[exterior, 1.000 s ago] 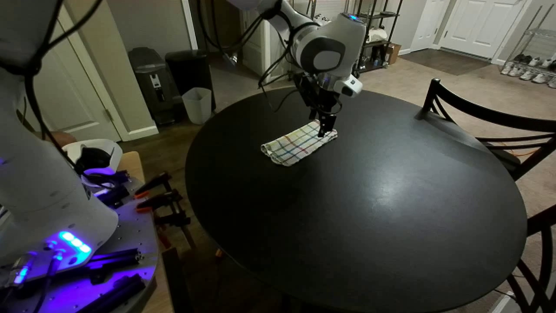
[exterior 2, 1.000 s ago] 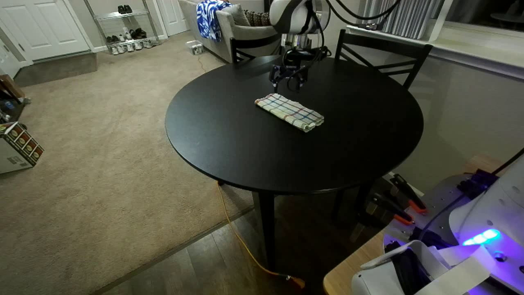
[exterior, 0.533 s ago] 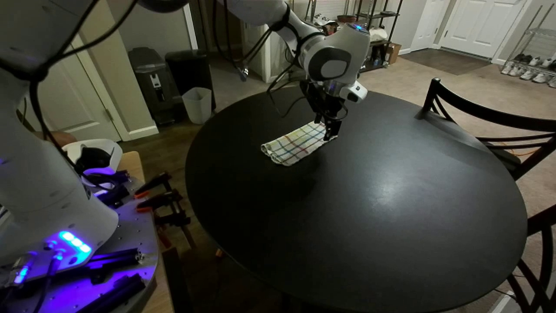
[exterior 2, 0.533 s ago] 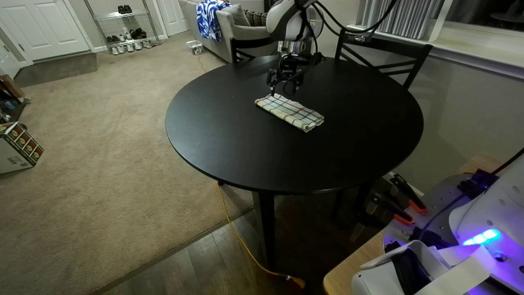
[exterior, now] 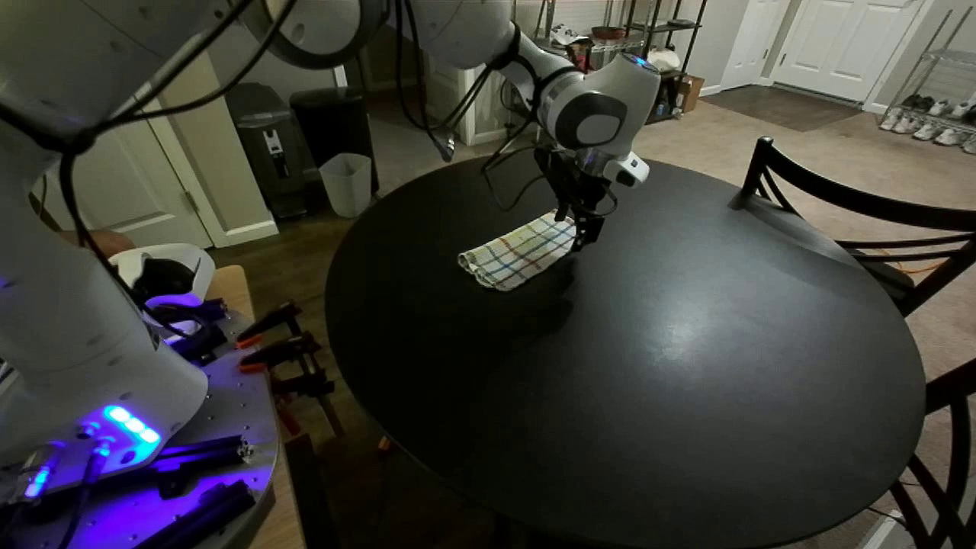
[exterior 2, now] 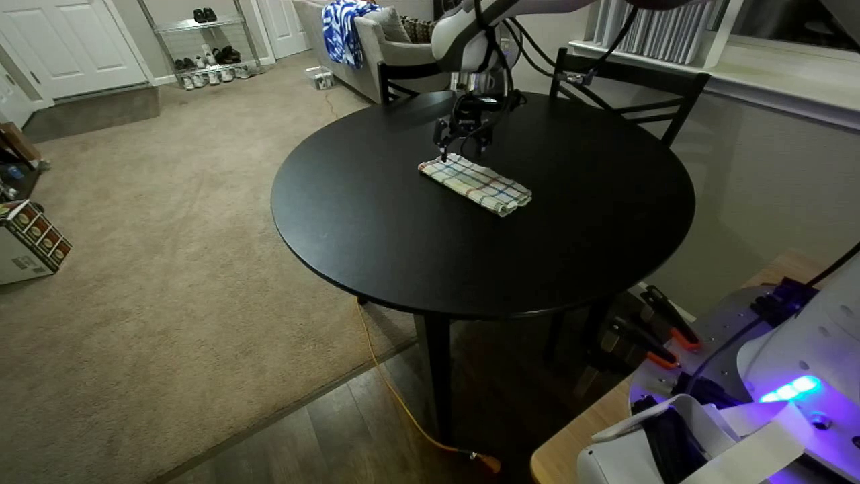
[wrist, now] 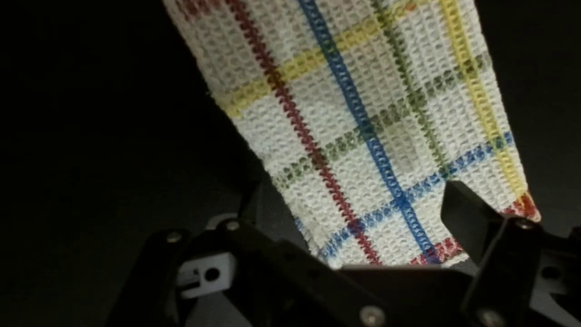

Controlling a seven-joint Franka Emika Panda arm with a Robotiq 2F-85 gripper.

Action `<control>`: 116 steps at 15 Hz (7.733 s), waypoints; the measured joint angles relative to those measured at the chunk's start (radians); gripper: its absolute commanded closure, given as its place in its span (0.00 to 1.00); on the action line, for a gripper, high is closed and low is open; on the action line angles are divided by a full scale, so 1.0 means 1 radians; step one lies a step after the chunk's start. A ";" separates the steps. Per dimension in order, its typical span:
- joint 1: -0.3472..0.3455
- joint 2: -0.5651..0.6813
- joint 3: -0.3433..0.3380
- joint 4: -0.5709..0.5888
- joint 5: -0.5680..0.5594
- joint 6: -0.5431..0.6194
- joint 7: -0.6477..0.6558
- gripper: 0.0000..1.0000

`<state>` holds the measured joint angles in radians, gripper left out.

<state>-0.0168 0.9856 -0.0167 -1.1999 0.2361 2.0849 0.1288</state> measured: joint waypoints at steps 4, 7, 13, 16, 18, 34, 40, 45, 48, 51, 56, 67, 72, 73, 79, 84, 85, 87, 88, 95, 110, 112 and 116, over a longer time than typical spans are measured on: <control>-0.007 0.039 0.011 0.073 0.000 -0.065 -0.008 0.00; -0.017 0.060 0.025 0.118 0.000 -0.111 -0.020 0.00; -0.024 0.108 0.032 0.201 0.000 -0.179 -0.028 0.00; -0.026 0.148 0.032 0.257 -0.001 -0.207 -0.028 0.00; -0.031 0.169 0.032 0.298 -0.001 -0.232 -0.028 0.00; -0.042 0.195 0.036 0.374 -0.001 -0.241 -0.054 0.00; -0.038 0.197 0.042 0.376 -0.001 -0.241 -0.064 0.00; -0.028 0.211 0.045 0.420 -0.001 -0.240 -0.064 0.00; -0.026 0.221 0.044 0.454 -0.001 -0.239 -0.064 0.00; -0.028 0.236 0.040 0.485 -0.001 -0.239 -0.064 0.00; -0.034 0.249 0.039 0.503 -0.001 -0.239 -0.064 0.00; -0.025 0.309 0.046 0.503 0.006 -0.068 -0.060 0.00; -0.031 0.314 0.039 0.503 0.006 -0.033 -0.060 0.00; -0.033 0.314 0.038 0.503 0.006 -0.028 -0.060 0.00; -0.041 0.314 0.031 0.503 0.006 -0.027 -0.060 0.00; -0.056 0.311 0.042 0.500 0.006 -0.043 -0.073 0.00; -0.061 0.310 0.047 0.499 0.006 -0.048 -0.083 0.00; -0.071 0.306 0.058 0.492 0.006 -0.058 -0.103 0.00; -0.076 0.302 0.066 0.486 0.007 -0.066 -0.122 0.00; -0.103 0.248 0.100 0.390 0.007 -0.086 -0.211 0.00; -0.097 0.088 0.148 0.084 0.007 -0.007 -0.257 0.62; -0.097 0.066 0.148 0.051 0.007 0.023 -0.257 0.26; -0.097 0.036 0.147 -0.003 0.007 0.071 -0.257 0.17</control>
<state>-0.1136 1.0215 0.1306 -1.2027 0.2434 2.1562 -0.1279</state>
